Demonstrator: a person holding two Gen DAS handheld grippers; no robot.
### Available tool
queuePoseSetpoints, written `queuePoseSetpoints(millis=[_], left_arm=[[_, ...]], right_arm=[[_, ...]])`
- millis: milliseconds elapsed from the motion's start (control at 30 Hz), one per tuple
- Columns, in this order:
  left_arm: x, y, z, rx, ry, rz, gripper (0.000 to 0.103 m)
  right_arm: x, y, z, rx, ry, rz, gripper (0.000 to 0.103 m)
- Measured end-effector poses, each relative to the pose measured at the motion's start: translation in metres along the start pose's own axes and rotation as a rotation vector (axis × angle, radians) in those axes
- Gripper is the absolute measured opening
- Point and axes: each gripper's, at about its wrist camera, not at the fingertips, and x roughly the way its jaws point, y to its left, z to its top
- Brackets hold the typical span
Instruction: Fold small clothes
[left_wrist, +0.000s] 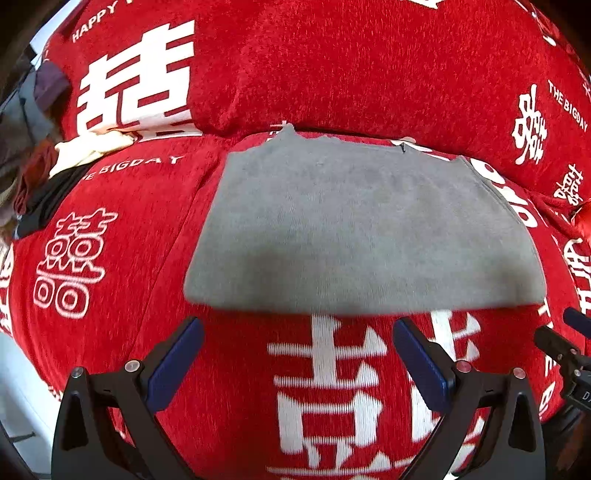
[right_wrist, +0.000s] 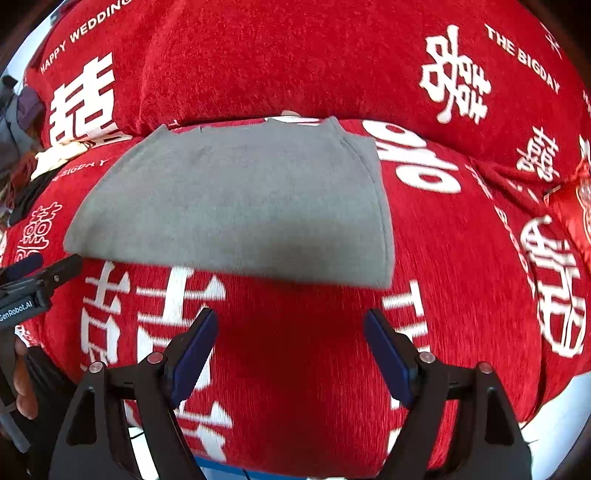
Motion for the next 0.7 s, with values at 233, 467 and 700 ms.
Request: queuePoseSetpoints(millis=[233, 467, 700], left_arm=[[0.043, 0.006, 0.038, -0.001, 0.029, 0.029, 0.102], [0.105, 0.082, 0.061, -0.233, 0.156, -0.146, 0.102], [0.125, 0.078, 0.082, -0.177, 0.128, -0.2, 0.102]], right_arm=[[0.041, 0.01, 0.04, -0.029, 0.035, -0.024, 0.084], [0.071, 0.015, 0.074, -0.025, 0.045, 0.0, 0.084], [0.092, 0.037, 0.09, -0.062, 0.042, 0.004, 0.084]])
